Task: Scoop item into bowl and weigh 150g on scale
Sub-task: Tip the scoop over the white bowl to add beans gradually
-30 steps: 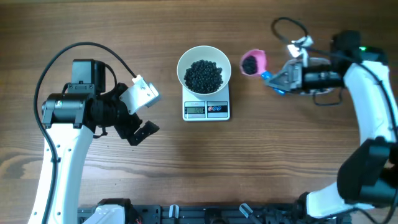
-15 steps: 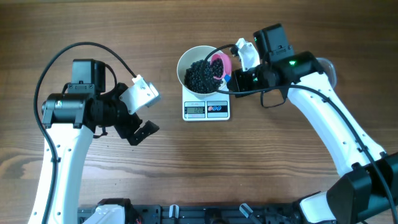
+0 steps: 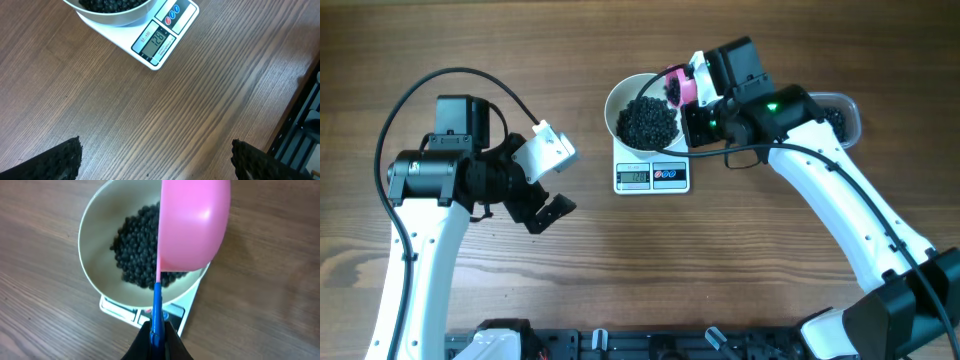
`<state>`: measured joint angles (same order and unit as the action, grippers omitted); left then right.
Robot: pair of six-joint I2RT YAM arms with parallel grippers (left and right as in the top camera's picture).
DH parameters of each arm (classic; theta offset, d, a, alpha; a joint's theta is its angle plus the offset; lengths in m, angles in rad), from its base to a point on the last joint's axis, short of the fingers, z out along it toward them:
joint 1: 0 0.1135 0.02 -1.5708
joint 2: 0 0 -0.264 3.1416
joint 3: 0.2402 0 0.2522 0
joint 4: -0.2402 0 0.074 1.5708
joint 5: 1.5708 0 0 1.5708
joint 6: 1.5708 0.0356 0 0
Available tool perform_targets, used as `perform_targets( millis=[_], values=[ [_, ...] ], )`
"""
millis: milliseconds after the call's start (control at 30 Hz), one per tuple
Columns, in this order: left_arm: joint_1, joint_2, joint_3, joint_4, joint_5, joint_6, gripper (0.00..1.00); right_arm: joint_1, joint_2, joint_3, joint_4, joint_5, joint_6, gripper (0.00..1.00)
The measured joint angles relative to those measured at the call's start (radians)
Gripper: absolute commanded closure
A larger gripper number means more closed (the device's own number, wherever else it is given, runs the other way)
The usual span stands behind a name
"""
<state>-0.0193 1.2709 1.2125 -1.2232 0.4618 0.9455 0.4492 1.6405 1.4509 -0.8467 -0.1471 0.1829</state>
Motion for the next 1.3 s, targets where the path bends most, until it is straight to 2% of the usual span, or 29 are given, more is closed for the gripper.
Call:
perform_targets(
  millis=[800,900,967,1167,1300],
  values=[
    [0.0,0.0,0.0,0.0,0.0,0.0,0.0,0.057,0.032,0.005,0.024,0.005,0.097,0.96],
    [0.0,0.0,0.0,0.0,0.0,0.0,0.0,0.092,0.043,0.011,-0.042,0.041,0.068,0.96],
    [0.0,0.0,0.0,-0.001,0.0,0.0,0.0,0.1,0.05,0.014,0.027,0.051,0.077,0.95],
    [0.0,0.0,0.0,0.0,0.0,0.0,0.0,0.097,0.056,0.026,-0.026,0.1,0.074,0.96],
    [0.0,0.0,0.0,0.0,0.0,0.0,0.0,0.091,0.056,0.026,-0.005,0.096,0.078,0.96]
  ],
)
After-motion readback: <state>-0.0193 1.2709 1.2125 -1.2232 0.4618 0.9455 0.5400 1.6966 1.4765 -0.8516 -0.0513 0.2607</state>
